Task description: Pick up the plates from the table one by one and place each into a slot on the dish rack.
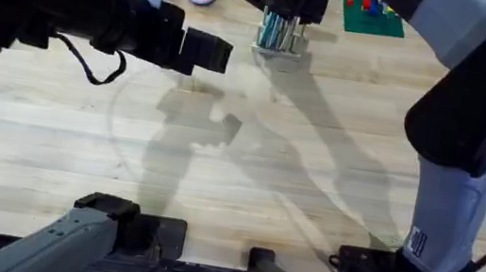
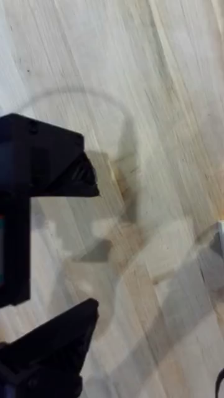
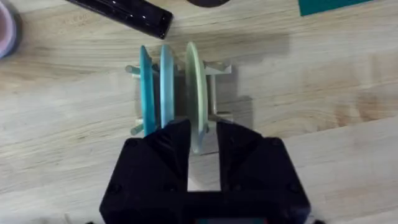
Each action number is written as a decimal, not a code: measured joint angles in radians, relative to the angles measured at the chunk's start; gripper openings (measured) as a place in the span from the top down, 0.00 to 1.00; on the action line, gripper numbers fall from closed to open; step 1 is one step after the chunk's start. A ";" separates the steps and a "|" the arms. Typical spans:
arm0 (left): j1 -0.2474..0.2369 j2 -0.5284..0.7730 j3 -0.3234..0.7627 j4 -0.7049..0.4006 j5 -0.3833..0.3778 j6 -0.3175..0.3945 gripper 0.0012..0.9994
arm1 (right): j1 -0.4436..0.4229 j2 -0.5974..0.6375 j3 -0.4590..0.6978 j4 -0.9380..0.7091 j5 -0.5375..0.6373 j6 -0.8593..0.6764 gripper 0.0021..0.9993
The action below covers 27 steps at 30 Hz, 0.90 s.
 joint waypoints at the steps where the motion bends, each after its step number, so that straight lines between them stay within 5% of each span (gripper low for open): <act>1: 0.000 0.000 0.000 0.000 0.000 0.000 0.00 | 0.000 0.000 0.000 0.000 0.000 -0.001 0.74; 13: 0.000 0.000 0.000 0.000 0.000 0.000 0.00 | 0.000 -0.107 0.000 -0.071 0.043 -0.014 0.66; 16: 0.000 0.000 0.000 0.000 0.000 0.000 0.00 | 0.000 -0.160 0.001 -0.100 0.049 -0.024 0.53; 20: 0.000 0.000 0.000 0.000 0.000 0.000 0.00 | 0.000 -0.217 0.002 -0.148 0.052 -0.061 0.07; 27: 0.000 0.000 0.000 0.000 0.000 0.000 0.00 | 0.000 -0.305 0.002 -0.257 0.046 -0.098 0.01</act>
